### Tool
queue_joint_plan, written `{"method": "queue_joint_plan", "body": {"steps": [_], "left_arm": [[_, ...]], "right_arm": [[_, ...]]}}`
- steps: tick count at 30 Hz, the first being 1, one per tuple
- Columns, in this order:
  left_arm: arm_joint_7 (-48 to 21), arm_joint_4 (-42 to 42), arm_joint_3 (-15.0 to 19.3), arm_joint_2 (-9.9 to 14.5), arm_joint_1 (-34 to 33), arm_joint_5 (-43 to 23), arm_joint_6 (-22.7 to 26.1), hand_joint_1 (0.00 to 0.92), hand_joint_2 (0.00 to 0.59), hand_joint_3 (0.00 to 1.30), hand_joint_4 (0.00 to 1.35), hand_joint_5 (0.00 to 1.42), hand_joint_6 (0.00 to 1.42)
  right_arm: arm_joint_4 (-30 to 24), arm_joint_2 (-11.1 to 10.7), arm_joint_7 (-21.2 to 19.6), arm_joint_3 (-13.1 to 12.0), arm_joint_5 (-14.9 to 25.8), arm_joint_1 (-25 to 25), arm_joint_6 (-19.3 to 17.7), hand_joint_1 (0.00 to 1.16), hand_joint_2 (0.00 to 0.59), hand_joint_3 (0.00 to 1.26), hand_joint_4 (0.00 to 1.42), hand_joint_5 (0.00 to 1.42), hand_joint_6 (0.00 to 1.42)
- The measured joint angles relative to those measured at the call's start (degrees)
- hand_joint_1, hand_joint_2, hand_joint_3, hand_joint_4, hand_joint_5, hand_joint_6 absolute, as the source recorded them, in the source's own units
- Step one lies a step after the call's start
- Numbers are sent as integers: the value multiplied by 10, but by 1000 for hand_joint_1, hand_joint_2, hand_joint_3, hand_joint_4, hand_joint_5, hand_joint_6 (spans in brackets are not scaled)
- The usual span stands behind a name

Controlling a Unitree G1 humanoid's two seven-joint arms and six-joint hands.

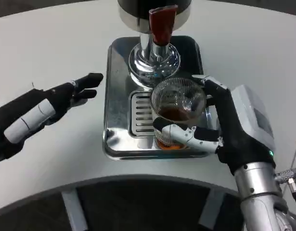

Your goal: Grasp the cup under the faucet to collect the drink, then remove the cup.

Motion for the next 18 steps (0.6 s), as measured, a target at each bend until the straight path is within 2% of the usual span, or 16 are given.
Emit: {"method": "queue_joint_plan", "body": {"steps": [8, 9, 18], "left_arm": [[0, -21, -10, -3, 10, 3, -18, 0, 74, 56, 0, 1, 0], [0, -29, -20, -3, 15, 5, -33, 0, 71, 43, 0, 0, 0], [4, -62, -29, -3, 46, 32, -105, 0, 57, 0, 0, 0, 0]], "right_arm": [[-43, -4, 19, -6, -9, 25, 6, 998, 230, 902, 1203, 1391, 1424], [-53, -4, 25, -7, -11, 29, 7, 998, 230, 902, 1203, 1391, 1424], [-119, -8, 60, -6, -24, 72, 11, 999, 230, 902, 1203, 1391, 1424]]}}
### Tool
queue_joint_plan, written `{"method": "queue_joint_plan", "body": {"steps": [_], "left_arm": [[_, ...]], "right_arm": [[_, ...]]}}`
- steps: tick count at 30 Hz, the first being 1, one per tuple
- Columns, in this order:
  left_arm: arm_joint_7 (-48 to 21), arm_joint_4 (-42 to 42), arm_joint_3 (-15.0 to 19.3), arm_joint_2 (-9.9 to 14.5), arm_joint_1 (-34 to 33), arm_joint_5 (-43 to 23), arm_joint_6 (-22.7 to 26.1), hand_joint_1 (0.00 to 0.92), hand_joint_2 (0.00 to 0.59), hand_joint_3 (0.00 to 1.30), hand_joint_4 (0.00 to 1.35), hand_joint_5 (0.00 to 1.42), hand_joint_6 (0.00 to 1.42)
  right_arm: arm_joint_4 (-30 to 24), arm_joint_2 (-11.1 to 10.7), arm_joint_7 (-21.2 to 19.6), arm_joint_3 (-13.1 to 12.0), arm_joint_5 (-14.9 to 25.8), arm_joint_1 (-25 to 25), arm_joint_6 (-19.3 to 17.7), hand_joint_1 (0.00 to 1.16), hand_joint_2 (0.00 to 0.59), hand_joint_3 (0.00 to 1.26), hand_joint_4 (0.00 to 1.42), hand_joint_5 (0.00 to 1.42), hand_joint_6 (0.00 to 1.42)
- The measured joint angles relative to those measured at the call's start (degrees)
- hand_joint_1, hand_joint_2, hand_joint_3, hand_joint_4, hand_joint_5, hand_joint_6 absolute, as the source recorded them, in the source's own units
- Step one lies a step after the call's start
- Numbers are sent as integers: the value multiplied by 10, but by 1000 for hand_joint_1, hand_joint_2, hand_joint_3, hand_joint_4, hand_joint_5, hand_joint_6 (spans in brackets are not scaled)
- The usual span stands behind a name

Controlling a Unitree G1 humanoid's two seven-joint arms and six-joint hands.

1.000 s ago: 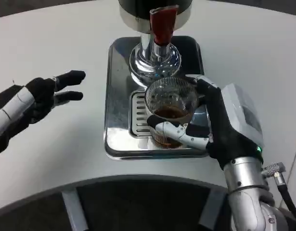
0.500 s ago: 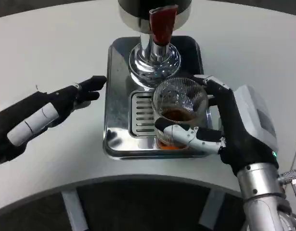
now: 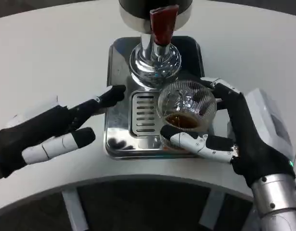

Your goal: Grasp the cup under the faucet to collect the drink, then remove the cup.

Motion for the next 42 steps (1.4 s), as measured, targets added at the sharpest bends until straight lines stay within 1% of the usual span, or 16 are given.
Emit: {"method": "queue_joint_plan", "body": {"steps": [3, 8, 11, 15, 21, 24, 30, 33, 38, 42], "left_arm": [[4, -7, -1, 0, 12, 11, -9, 0, 53, 0, 0, 0, 0], [31, -38, 0, -2, 44, 25, -37, 0, 50, 0, 0, 0, 0], [40, -45, 0, -2, 51, 36, -47, 0, 47, 0, 0, 0, 0], [69, -62, 0, -3, 64, 54, -71, 0, 43, 0, 0, 0, 0], [95, -87, 0, -4, 94, 64, -79, 0, 35, 0, 0, 0, 0], [111, -108, 1, -4, 118, 83, -82, 0, 36, 0, 0, 0, 0], [155, -153, 4, -5, 150, 122, -81, 0, 36, 0, 0, 0, 0], [172, -176, 5, -6, 167, 143, -76, 0, 38, 0, 0, 0, 0], [217, -243, 8, -24, 203, 191, -36, 0, 50, 0, 0, 0, 0], [238, -285, 8, -35, 225, 218, 1, 0, 51, 0, 0, 0, 0]], "right_arm": [[-9, -3, 7, 0, -1, 12, 0, 999, 230, 902, 1203, 1391, 1424], [-35, -9, 21, 0, -2, 34, 0, 999, 230, 902, 1203, 1391, 1424], [-44, -10, 22, 1, -3, 40, -1, 999, 230, 902, 1203, 1391, 1424], [-59, -11, 29, 7, -8, 52, -1, 999, 230, 902, 1203, 1391, 1424], [-67, -12, 37, 18, -11, 65, -5, 999, 230, 908, 1215, 1391, 1424], [-71, -14, 41, 22, -12, 70, -6, 999, 230, 910, 1217, 1391, 1424], [-91, -15, 51, 28, -22, 75, -9, 999, 230, 912, 1218, 1391, 1424], [-100, -16, 59, 33, -23, 86, -9, 999, 230, 912, 1218, 1391, 1424], [-119, -16, 70, 41, -26, 100, -10, 999, 230, 912, 1218, 1391, 1424], [-132, -16, 73, 45, -35, 113, -10, 999, 230, 912, 1218, 1391, 1424]]}}
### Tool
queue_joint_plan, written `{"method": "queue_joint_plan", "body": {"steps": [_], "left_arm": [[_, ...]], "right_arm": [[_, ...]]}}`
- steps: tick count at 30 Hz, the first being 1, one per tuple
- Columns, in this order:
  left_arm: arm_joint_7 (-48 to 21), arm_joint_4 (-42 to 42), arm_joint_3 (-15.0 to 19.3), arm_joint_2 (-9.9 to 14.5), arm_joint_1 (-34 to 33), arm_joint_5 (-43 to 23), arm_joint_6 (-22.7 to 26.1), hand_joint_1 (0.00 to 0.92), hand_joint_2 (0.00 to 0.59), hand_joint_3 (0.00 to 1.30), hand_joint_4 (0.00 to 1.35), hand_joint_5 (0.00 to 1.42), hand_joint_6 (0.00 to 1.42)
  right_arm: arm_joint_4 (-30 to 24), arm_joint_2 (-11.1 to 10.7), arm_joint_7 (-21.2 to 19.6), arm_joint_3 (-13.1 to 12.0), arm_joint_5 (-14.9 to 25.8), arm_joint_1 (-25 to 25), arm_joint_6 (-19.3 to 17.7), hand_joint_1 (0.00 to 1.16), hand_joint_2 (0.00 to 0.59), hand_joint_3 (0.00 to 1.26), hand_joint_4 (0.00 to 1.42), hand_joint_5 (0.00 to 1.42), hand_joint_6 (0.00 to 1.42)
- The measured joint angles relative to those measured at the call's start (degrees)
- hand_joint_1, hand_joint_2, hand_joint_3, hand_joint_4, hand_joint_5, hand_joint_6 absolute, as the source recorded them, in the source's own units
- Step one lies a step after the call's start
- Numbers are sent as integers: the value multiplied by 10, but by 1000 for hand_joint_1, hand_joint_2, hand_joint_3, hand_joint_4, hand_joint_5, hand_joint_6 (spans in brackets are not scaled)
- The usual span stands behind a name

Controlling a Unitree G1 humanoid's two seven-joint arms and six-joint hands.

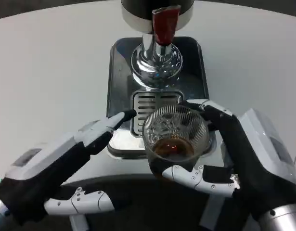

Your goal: Grasp the cup under the faucet to collect the drink, then remove the cup.

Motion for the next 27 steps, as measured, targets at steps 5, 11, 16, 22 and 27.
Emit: {"method": "queue_joint_plan", "body": {"steps": [5, 11, 16, 22, 27], "left_arm": [[16, -45, 0, -13, 23, 27, 40, 0, 57, 0, 0, 0, 0], [28, -96, 0, -27, 47, 56, 82, 0, 58, 0, 0, 0, 0], [28, -122, -1, -31, 61, 66, 96, 0, 63, 0, 0, 0, 0], [28, -136, 0, -32, 76, 64, 98, 0, 67, 0, 0, 0, 0], [28, -145, 3, -33, 97, 63, 98, 0, 73, 0, 0, 0, 0]], "right_arm": [[-5, 1, 9, 8, -2, 17, -4, 999, 230, 912, 1218, 1404, 1424], [-23, 2, 18, 16, -2, 32, -9, 999, 230, 912, 1218, 1407, 1424], [-25, 4, 24, 22, -2, 41, -13, 999, 230, 912, 1218, 1407, 1424], [-36, 9, 30, 32, -7, 53, -14, 1003, 231, 912, 1218, 1407, 1424], [-45, 18, 30, 38, -14, 60, -15, 1007, 231, 912, 1218, 1407, 1424]]}}
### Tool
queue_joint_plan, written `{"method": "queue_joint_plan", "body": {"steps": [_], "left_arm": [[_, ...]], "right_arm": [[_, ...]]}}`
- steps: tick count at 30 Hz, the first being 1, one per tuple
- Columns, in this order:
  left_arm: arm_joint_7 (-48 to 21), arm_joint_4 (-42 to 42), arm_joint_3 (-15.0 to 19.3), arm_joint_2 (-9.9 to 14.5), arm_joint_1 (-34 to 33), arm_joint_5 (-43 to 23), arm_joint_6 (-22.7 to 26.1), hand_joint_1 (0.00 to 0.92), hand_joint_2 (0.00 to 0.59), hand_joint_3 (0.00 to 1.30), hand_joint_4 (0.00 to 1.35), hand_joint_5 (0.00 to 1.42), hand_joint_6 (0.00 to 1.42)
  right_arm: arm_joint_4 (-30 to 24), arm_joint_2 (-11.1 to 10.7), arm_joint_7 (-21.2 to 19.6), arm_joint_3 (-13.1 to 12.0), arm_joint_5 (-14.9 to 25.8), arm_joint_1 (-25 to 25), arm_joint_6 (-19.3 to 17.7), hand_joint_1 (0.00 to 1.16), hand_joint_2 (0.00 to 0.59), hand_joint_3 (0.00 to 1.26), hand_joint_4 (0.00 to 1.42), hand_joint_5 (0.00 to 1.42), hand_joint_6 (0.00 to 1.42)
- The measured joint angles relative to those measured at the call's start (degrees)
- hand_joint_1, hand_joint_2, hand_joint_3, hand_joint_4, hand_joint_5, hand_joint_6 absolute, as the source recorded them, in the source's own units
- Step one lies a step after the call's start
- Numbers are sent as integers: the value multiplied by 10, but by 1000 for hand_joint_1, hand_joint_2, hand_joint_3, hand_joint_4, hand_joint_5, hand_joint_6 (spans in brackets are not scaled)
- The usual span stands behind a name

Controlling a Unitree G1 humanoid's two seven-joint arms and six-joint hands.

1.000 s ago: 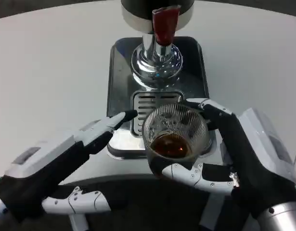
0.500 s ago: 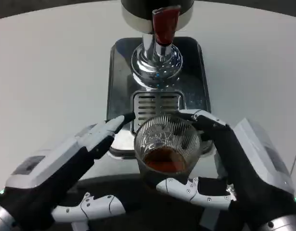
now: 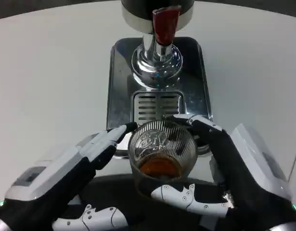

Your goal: Grasp the cup under the faucet to collect the drink, then remove the cup.

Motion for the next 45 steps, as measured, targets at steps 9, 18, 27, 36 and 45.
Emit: {"method": "queue_joint_plan", "body": {"steps": [9, 18, 27, 36, 45], "left_arm": [[1, -6, 12, -3, 8, -1, -1, 0, 76, 0, 0, 0, 0], [1, -6, 13, -4, 9, -2, -1, 0, 77, 0, 0, 0, 0], [1, -6, 14, -4, 9, -4, -1, 0, 78, 0, 0, 0, 0], [1, -6, 14, -4, 9, -9, -5, 0, 78, 0, 0, 0, 0], [1, -6, 14, -4, 9, -10, -6, 0, 78, 0, 0, 0, 0]], "right_arm": [[0, 6, 5, 8, -10, 11, -1, 1011, 232, 912, 1218, 1407, 1424], [0, 8, 6, 9, -12, 15, -5, 1013, 232, 912, 1218, 1407, 1424], [-1, 11, 8, 9, -12, 20, -10, 1010, 231, 912, 1218, 1407, 1424], [-4, 11, 8, 9, -12, 25, -12, 1004, 230, 912, 1218, 1407, 1424], [-4, 15, 10, 9, -14, 25, -12, 1006, 231, 912, 1218, 1407, 1424]]}}
